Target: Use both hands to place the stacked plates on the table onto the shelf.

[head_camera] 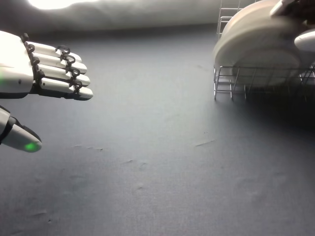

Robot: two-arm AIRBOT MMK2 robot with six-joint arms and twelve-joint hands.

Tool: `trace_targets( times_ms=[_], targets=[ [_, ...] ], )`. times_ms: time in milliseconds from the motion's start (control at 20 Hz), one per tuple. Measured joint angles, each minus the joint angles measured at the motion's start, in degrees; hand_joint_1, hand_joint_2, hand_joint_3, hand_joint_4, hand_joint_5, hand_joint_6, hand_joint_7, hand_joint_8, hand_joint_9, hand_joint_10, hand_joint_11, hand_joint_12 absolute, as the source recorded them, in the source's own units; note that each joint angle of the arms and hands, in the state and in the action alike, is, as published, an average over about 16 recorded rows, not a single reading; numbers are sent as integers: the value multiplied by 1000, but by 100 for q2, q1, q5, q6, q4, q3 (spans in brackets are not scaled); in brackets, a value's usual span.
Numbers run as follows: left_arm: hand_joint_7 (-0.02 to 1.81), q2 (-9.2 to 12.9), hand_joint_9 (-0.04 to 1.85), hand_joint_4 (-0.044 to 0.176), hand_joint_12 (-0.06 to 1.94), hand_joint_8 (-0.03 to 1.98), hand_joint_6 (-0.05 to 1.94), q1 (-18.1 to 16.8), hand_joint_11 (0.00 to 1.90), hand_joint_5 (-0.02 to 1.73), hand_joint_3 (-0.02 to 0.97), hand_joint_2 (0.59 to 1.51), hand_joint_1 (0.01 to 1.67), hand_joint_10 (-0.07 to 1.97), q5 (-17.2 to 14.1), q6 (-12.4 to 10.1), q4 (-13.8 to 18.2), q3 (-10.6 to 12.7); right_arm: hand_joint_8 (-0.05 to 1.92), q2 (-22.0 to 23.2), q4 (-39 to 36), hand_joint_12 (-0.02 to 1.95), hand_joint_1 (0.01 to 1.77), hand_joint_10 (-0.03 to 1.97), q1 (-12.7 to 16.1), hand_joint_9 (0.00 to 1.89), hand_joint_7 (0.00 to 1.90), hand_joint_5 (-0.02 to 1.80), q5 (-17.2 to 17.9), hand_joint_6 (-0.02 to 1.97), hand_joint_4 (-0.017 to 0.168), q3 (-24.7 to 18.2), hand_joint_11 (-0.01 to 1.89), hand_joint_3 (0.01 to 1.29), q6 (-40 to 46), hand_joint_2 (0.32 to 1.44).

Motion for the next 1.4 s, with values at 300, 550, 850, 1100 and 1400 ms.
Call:
trace_targets(
  times_ms=[300,550,850,1100,1400],
  targets=[
    [77,-1,32,3,7,12,6,66,23,100,14,1166,17,-59,0,-5,-1,-2,159,7,-257,1225,1112,315,122,406,504,433,155,179,-1,-138,111,14,-32,1099],
    [83,-14,40,3,7,11,6,110,24,111,14,1174,17,-58,-12,-10,-1,-8,24,-1,-1102,1016,1055,183,246,261,345,291,418,30,-1,-306,15,14,-38,1056],
    [85,-37,45,3,8,11,7,117,22,119,14,1180,18,-58,-56,-17,1,-44,24,-51,-2844,578,969,78,288,132,178,152,1020,29,1,-492,10,14,-125,1000],
    [88,-55,50,3,12,11,7,83,20,128,14,1177,18,-58,-124,-18,10,-98,24,-95,-4429,262,904,32,143,63,79,69,1726,29,4,-540,10,14,-304,964],
    [104,-61,66,3,46,12,7,49,17,138,15,1177,18,-58,-179,-18,21,-148,24,-131,-5376,68,821,14,22,25,27,25,2316,29,6,-548,11,14,-499,954]
  ],
)
